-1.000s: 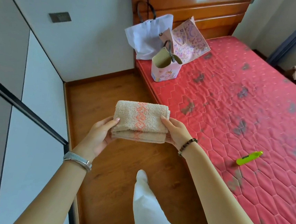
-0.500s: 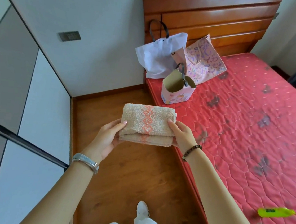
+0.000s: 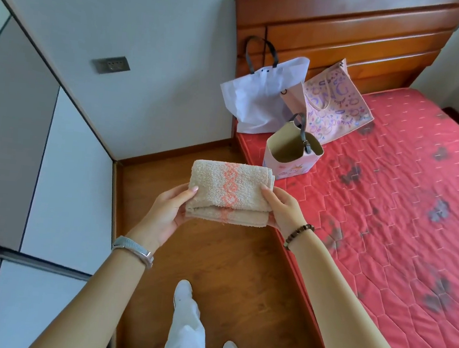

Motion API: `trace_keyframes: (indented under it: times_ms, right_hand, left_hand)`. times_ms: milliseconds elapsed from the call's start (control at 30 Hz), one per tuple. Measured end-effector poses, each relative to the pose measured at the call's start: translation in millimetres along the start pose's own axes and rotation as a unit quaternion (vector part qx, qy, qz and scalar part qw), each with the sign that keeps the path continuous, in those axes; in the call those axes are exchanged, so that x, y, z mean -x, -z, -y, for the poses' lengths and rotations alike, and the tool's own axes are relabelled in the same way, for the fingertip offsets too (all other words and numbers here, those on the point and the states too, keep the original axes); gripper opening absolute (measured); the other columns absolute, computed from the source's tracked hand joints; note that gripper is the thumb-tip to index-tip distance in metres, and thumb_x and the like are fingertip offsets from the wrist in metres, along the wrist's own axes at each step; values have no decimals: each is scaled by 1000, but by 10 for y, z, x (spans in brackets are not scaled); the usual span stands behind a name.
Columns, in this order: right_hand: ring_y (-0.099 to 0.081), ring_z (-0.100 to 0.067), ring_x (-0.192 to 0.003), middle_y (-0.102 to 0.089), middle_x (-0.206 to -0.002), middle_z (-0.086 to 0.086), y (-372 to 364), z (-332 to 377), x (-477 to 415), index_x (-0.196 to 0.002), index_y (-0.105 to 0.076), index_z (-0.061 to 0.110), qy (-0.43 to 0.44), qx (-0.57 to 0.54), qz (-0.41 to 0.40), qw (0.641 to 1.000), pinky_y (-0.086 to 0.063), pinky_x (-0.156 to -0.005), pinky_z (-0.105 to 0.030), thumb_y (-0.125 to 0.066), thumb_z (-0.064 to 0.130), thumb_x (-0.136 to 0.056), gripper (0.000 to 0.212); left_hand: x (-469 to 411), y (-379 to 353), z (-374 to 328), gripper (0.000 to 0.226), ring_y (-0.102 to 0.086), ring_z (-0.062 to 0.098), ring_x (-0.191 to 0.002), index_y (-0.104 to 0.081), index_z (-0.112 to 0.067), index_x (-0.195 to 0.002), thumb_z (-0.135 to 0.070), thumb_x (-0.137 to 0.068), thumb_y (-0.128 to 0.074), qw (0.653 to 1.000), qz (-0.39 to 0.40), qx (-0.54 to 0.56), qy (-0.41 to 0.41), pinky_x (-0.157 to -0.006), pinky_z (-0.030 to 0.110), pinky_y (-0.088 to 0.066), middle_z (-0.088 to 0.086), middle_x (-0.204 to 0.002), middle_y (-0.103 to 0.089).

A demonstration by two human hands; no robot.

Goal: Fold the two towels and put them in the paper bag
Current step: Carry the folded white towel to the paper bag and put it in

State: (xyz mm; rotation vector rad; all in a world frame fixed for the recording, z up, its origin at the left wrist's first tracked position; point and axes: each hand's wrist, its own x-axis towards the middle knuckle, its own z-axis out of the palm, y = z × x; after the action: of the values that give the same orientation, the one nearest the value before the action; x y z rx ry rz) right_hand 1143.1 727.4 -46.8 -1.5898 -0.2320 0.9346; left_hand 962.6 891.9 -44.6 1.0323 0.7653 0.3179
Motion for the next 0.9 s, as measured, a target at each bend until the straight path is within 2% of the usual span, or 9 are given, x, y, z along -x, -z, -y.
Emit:
trace_keyframes:
  times_ms: [100, 200, 400, 533, 600, 700, 800, 900]
  right_hand:
    - [-69, -21, -99, -67, -110, -6, -154, 104, -277, -106, -64, 21, -4, -10, -10, 1000, -60, -83, -39, -58, 36, -95, 20]
    - [-69, -19, -99, -67, -109, -4, -349, 257, -614, -106, -63, 21, -8, -21, -16, 1000, -60, -83, -38, -58, 35, -95, 19]
    - [-67, -27, -107, -66, -116, -12, -794, 554, -1255, -110, -63, 17, -12, -31, -41, 999, -56, -90, -47, -58, 35, -95, 25]
    - [-68, -22, -97, -66, -104, -6, -984, 702, -1596, -105, -65, 18, -7, -51, -61, 997, -58, -86, -43, -58, 34, -95, 21]
    - [-66, -24, -98, -65, -104, -8, -1034, 741, -1748, -103, -65, 18, -6, -62, -78, 995, -57, -89, -47, -57, 34, -95, 19]
    - [-63, -26, -96, -61, -105, -12, -1085, 769, -1933, -113, -63, 7, -20, -62, -102, 993, -53, -94, -52, -57, 34, -95, 33]
    - [-64, -26, -97, -62, -106, -12, -1095, 820, -2122, -99, -66, 19, -25, -61, -108, 992, -53, -95, -52, -57, 35, -95, 18]
    - [-64, -25, -98, -63, -107, -12, -1081, 856, -2341, -92, -65, 26, -33, -59, -110, 992, -54, -94, -50, -57, 36, -95, 14]
  left_hand:
    - [-339, 124, -183, 34, -69, 20, -103, -63, -9, -127, -22, -96, -59, 1000, 13, -4, 0, -78, 28, -61, 12, -122, -67]
    - [-712, 287, -421, 35, -68, 22, -108, -63, -10, -129, -23, -96, -59, 1000, 26, -17, -4, -80, 28, -60, 11, -123, -67]
    - [-1455, 663, -924, 42, -64, 26, -119, -63, -15, -128, -30, -89, -64, 998, 55, -40, 15, -94, 37, -57, 11, -129, -66]
    - [-1907, 796, -1183, 40, -66, 26, -116, -63, -13, -129, -28, -91, -63, 996, 74, -49, 19, -91, 35, -58, 12, -128, -67]
    - [-2102, 809, -1270, 38, -66, 26, -117, -62, -11, -130, -24, -95, -62, 995, 83, -45, 18, -87, 33, -59, 12, -128, -67]
    - [-2324, 804, -1336, 38, -65, 28, -118, -62, -9, -131, -23, -95, -62, 995, 87, -42, 26, -89, 35, -58, 13, -128, -68]
    - [-2534, 791, -1365, 36, -65, 27, -117, -63, -10, -129, -22, -95, -62, 995, 85, -38, 37, -94, 37, -57, 12, -127, -68]
    - [-2794, 785, -1392, 34, -67, 24, -115, -63, -12, -129, -22, -97, -60, 994, 90, -50, 45, -87, 32, -59, 10, -124, -69]
